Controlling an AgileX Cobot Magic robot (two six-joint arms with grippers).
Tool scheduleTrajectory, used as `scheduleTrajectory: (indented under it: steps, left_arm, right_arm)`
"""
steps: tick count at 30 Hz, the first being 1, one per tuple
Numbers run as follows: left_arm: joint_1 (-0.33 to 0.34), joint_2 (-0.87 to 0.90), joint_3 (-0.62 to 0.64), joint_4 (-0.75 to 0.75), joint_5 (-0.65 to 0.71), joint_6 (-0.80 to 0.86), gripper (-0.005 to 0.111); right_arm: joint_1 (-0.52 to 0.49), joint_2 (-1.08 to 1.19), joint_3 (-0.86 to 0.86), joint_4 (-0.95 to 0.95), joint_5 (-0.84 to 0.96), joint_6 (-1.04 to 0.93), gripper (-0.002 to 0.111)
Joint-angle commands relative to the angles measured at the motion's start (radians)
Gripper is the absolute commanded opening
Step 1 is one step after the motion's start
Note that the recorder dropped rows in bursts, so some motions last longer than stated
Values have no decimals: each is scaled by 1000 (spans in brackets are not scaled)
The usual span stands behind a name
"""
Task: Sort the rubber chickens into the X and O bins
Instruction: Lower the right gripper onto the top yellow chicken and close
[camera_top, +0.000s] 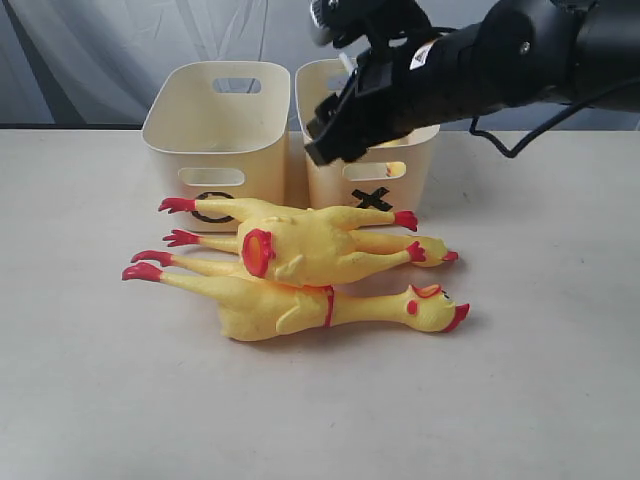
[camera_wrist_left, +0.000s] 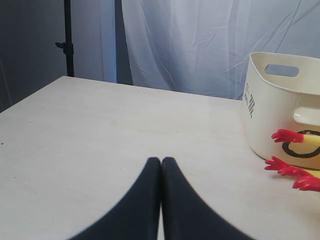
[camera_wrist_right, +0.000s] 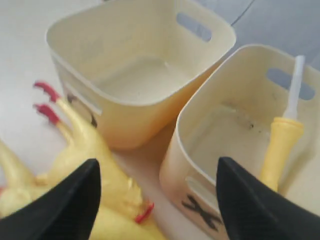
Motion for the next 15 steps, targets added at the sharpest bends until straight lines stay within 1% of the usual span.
scheduleTrajectory:
  steps: [1,6,10,12,15]
  left_arm:
    - [-3,-5,3,6,1,0,0]
    - [-3,-5,3,6,1,0,0]
    - [-3,-5,3,6,1,0,0]
    - [-3,-5,3,6,1,0,0]
    - [-3,-5,3,6,1,0,0]
  right_arm:
    - [0,-11,-6,-130,211,-8,63]
    - [0,-11,-6,-158,344,-30,63]
    - [0,-11,-6,-158,440,-151,59]
    - [0,-11,-6,-158,496,-250,56]
    - [0,-11,4,-179,515,-295,56]
